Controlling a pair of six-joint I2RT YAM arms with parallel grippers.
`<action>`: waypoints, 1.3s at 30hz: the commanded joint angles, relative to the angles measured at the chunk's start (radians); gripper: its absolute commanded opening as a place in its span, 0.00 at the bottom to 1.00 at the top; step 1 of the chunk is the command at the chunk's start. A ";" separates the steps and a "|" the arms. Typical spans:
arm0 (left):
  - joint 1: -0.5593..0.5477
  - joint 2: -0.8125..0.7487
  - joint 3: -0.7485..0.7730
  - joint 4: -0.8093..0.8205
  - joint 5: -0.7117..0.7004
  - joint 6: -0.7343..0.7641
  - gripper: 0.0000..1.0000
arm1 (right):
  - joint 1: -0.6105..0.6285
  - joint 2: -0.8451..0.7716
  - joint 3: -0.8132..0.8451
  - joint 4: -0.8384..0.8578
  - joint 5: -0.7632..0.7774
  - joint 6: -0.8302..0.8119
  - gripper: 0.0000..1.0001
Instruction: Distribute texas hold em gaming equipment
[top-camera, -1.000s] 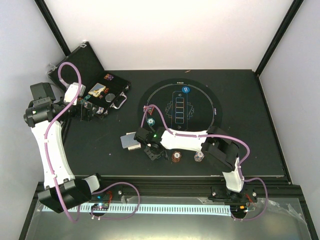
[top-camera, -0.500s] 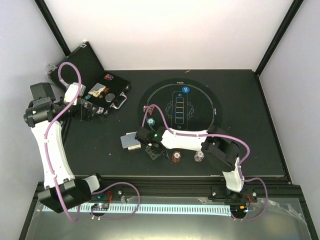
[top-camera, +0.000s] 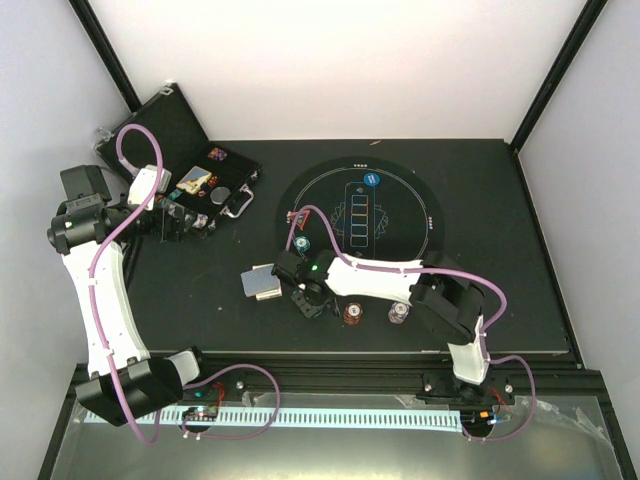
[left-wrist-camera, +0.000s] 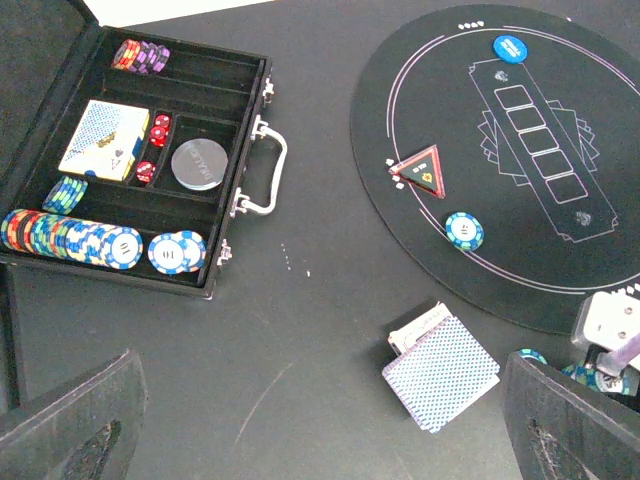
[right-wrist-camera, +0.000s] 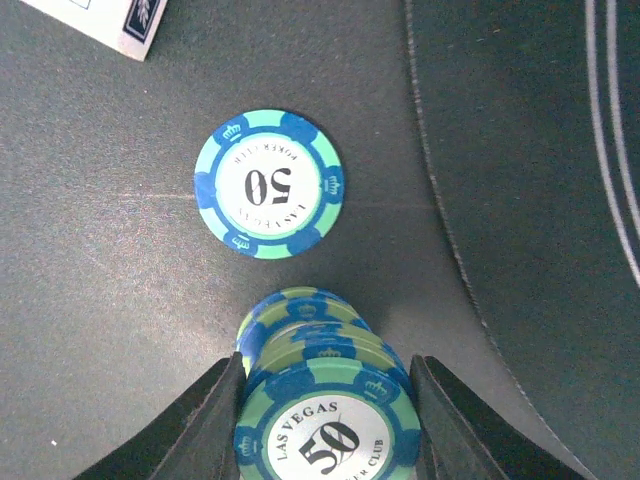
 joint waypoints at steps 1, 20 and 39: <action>0.009 -0.012 0.042 -0.026 0.016 0.013 0.99 | -0.027 -0.082 0.042 -0.032 0.028 -0.004 0.07; 0.009 -0.005 0.035 -0.024 0.026 0.002 0.99 | -0.634 0.147 0.449 -0.097 0.138 -0.073 0.08; 0.008 0.032 0.046 -0.016 0.029 0.008 0.99 | -0.780 0.584 0.909 -0.153 0.054 -0.078 0.13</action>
